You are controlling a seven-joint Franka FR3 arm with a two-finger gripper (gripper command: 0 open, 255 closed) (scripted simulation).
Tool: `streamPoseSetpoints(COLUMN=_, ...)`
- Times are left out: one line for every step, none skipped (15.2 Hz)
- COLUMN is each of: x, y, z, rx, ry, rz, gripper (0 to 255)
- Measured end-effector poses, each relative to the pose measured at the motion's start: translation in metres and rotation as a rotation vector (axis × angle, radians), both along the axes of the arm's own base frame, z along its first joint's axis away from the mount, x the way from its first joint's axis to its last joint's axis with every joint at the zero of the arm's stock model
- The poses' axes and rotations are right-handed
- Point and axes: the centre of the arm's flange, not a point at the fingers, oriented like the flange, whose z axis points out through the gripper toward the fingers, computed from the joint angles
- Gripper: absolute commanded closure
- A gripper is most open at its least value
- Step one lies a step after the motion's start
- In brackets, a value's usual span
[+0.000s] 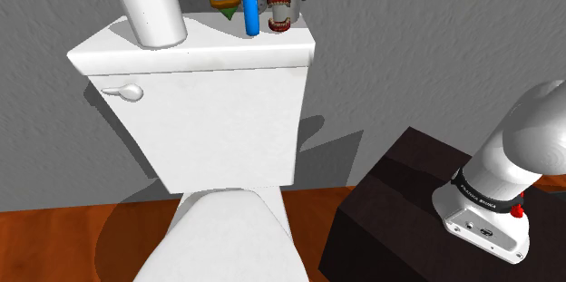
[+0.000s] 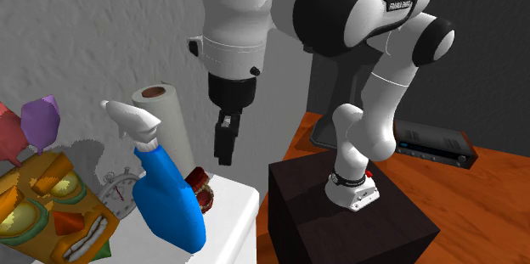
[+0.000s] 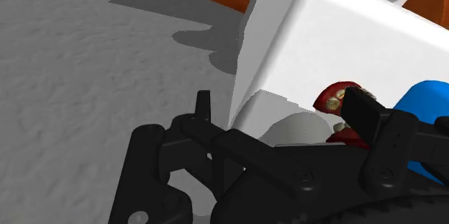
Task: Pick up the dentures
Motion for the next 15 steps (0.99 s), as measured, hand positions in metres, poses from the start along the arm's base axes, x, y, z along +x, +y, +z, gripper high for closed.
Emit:
streamPoseSetpoints(x=0.009, y=0.011, z=0.005, rx=0.003, ry=-0.003, rz=-0.015, gripper=0)
streamPoseSetpoints(x=0.021, y=0.019, z=0.008, rx=0.007, ry=-0.008, rz=-0.032, gripper=0)
streamPoseSetpoints(x=0.032, y=0.027, z=0.009, rx=0.011, ry=-0.011, rz=-0.049, gripper=0)
streamPoseSetpoints(x=0.04, y=0.035, z=0.011, rx=0.015, ry=-0.015, rz=-0.065, gripper=0)
streamPoseSetpoints(x=0.048, y=0.044, z=0.015, rx=0.018, ry=-0.018, rz=-0.08, gripper=0)
streamPoseSetpoints(x=0.056, y=0.049, z=0.016, rx=0.021, ry=-0.022, rz=-0.094, gripper=0)
streamPoseSetpoints(x=0.061, y=0.052, z=0.014, rx=0.023, ry=-0.023, rz=-0.102, gripper=0)
streamPoseSetpoints(x=0.064, y=0.053, z=0.01, rx=0.024, ry=-0.024, rz=-0.106, gripper=0)
streamPoseSetpoints(x=0.066, y=0.053, z=0.007, rx=0.025, ry=-0.024, rz=-0.109, gripper=0)
streamPoseSetpoints(x=0.066, y=0.053, z=0.002, rx=0.025, ry=-0.025, rz=-0.11, gripper=0)
streamPoseSetpoints(x=0.067, y=0.054, z=-0.003, rx=0.025, ry=-0.025, rz=-0.11, gripper=0)
streamPoseSetpoints(x=0.067, y=0.054, z=-0.008, rx=0.025, ry=-0.025, rz=-0.111, gripper=0)
streamPoseSetpoints(x=0.068, y=0.055, z=-0.013, rx=0.025, ry=-0.025, rz=-0.111, gripper=0)
streamPoseSetpoints(x=0.067, y=0.055, z=-0.018, rx=0.025, ry=-0.025, rz=-0.111, gripper=0)
streamPoseSetpoints(x=0.067, y=0.055, z=-0.019, rx=0.025, ry=-0.025, rz=-0.111, gripper=255)
